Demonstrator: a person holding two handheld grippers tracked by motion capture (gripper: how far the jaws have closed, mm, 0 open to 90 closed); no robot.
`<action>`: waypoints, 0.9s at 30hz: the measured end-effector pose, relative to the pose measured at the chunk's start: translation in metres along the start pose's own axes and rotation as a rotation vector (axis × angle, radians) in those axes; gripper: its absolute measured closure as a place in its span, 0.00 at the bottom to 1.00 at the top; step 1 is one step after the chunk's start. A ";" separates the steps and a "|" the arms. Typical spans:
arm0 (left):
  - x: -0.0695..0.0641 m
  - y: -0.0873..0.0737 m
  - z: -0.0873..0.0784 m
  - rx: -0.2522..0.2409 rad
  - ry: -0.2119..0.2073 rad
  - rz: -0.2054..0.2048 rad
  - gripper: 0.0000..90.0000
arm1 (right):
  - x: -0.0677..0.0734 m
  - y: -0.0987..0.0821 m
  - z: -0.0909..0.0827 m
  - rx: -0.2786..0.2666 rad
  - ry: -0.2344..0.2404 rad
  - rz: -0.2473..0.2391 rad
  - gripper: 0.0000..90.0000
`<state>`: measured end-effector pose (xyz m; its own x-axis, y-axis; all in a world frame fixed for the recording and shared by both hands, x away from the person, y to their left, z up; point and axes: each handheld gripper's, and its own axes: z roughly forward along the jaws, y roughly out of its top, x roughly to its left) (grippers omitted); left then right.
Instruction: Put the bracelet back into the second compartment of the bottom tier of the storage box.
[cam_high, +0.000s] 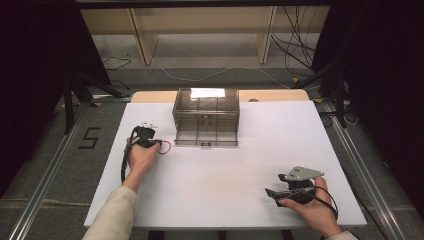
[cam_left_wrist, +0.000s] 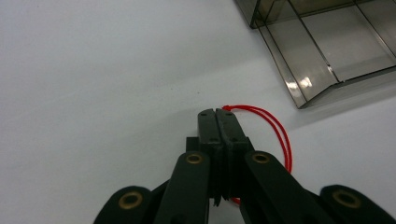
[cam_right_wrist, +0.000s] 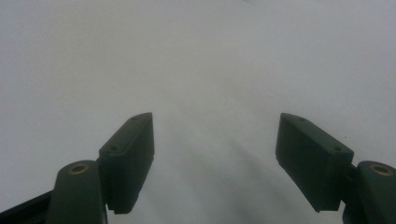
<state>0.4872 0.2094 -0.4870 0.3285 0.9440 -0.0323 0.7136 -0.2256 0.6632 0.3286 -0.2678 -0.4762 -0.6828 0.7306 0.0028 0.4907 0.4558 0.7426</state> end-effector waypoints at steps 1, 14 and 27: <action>0.000 0.000 0.000 0.001 -0.001 0.000 1.00 | 0.000 0.000 0.000 0.000 0.000 -0.001 0.32; 0.001 0.001 -0.006 -0.021 -0.009 -0.004 1.00 | 0.000 0.000 0.000 -0.001 0.000 -0.004 0.32; 0.001 0.002 -0.011 -0.039 -0.004 -0.007 1.00 | 0.000 0.000 0.000 0.001 -0.001 -0.004 0.32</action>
<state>0.4819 0.2128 -0.4773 0.3263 0.9444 -0.0403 0.6915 -0.2095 0.6913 0.3286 -0.2677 -0.4761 -0.6845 0.7290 -0.0010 0.4881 0.4594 0.7421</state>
